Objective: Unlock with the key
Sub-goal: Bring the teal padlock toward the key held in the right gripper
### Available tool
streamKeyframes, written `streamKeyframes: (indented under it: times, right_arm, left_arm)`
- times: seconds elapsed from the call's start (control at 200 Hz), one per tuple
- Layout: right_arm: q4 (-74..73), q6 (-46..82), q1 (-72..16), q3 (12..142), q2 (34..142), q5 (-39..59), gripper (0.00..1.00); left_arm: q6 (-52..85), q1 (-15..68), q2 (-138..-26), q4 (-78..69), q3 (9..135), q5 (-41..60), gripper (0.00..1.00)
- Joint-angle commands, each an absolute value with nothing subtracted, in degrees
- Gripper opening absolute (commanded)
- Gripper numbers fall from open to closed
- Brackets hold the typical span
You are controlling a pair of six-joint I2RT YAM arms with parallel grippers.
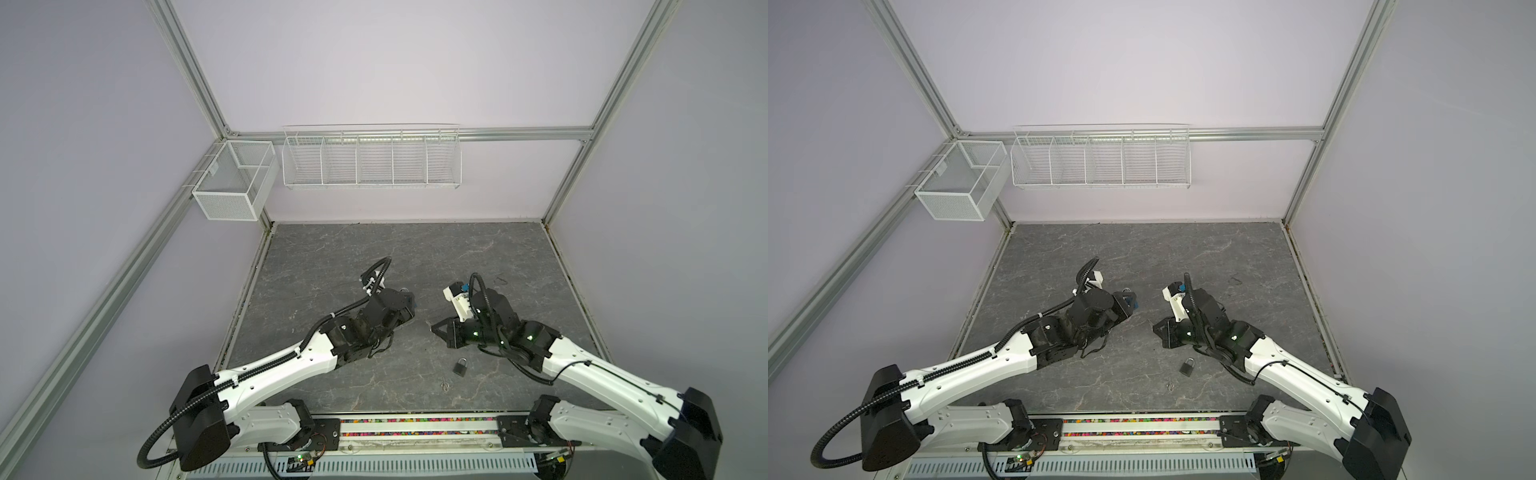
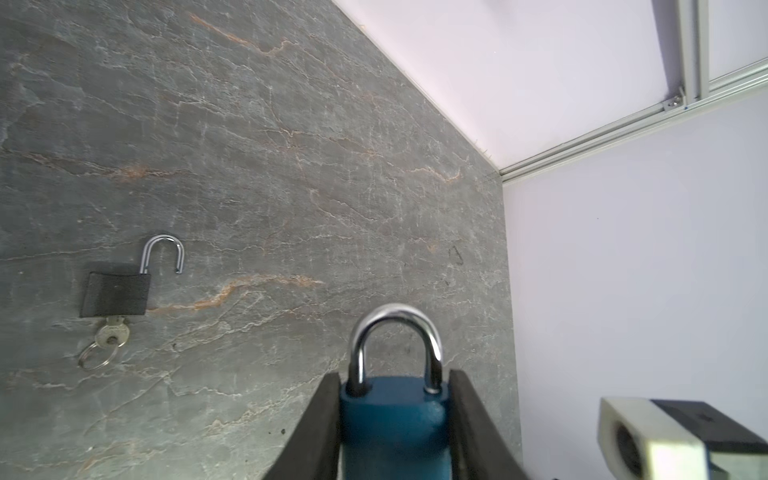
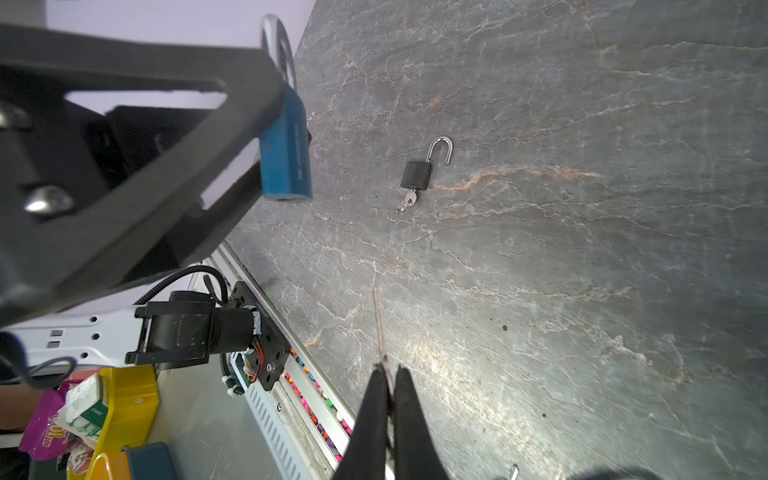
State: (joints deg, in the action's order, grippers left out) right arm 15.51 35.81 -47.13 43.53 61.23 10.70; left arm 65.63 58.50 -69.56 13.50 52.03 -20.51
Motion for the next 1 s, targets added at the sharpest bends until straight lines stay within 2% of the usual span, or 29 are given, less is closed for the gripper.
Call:
streamKeyframes:
  times: [0.0, 0.485, 0.995]
  right_arm:
    - [12.4, 36.4, -48.9, 45.7, 62.7, 6.9, 0.07]
    - [7.6, 39.1, -54.0, 47.5, 65.1, 2.6, 0.07]
    - [7.1, 42.3, -54.3, 46.9, 65.5, -1.7, 0.07]
  left_arm:
    - [67.2, 58.3, -68.1, 11.1, 51.1, -19.8, 0.0]
    - [71.1, 58.3, -67.6, 11.4, 50.5, -20.8, 0.0]
    - [72.2, 58.2, -65.8, 11.5, 49.3, -21.6, 0.0]
